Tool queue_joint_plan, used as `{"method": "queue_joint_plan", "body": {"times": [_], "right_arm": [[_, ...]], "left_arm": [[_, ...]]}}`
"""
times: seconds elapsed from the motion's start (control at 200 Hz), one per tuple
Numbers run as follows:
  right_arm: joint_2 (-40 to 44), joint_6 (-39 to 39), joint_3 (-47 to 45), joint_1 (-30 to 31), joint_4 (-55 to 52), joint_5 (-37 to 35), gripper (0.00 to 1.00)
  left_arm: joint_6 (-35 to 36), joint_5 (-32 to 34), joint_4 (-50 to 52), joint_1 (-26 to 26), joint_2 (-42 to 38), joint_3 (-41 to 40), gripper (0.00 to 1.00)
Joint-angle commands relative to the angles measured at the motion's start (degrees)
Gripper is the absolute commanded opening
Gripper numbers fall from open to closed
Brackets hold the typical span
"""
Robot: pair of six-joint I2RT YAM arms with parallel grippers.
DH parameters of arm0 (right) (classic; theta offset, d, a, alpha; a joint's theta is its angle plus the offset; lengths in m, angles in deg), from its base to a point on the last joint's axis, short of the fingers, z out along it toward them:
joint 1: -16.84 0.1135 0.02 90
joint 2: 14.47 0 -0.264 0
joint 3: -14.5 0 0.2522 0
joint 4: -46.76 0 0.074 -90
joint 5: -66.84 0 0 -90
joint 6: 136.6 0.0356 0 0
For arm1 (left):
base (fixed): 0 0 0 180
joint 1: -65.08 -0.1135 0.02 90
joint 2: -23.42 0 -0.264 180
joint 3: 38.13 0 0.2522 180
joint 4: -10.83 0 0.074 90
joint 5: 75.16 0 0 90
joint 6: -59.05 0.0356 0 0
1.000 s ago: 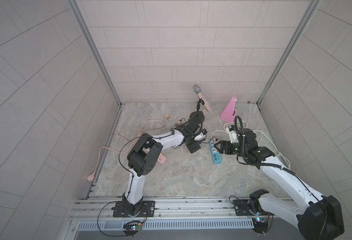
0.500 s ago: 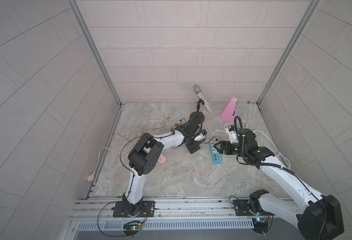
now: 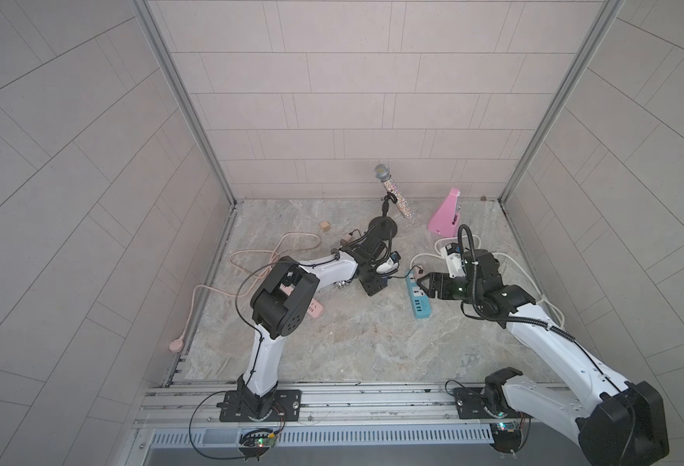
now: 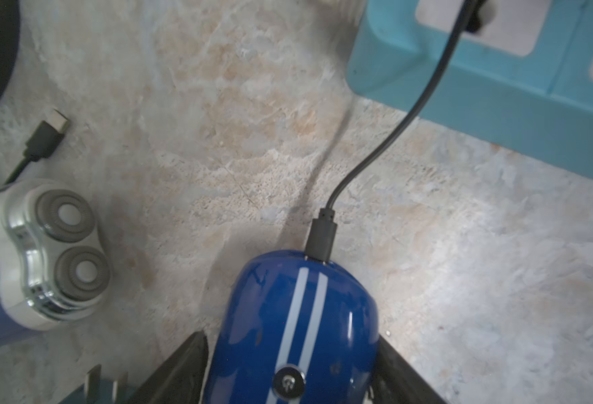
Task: Unplug the electric shaver
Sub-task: Pick up the electric shaver from the center of the board.
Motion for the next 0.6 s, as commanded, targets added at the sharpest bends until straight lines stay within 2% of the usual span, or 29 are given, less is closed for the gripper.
{"method": "queue_joint_plan", "body": {"times": [0.0,0.26,0.455,0.595], "right_arm": [[1.37,0.72,-0.71,-0.45,-0.08,0.54,0.83],[1.85,1.17,-0.71,-1.11,-0.08,1.36,0.83],[3.41,1.87,-1.15,-1.57,-0.12,2.75,0.83],[3.90,2.72,-1.71,-1.68,0.30,5.64,0.80]], "left_arm": [[1.31,-1.21,0.54,-0.32,-0.05,1.60,0.70],[1.04,-2.42,4.43,-0.57,0.92,4.28,0.51],[0.19,-4.65,5.83,-0.57,-1.12,4.61,0.50],[-0.97,-8.83,8.16,-0.47,-4.34,5.80,0.51]]}}
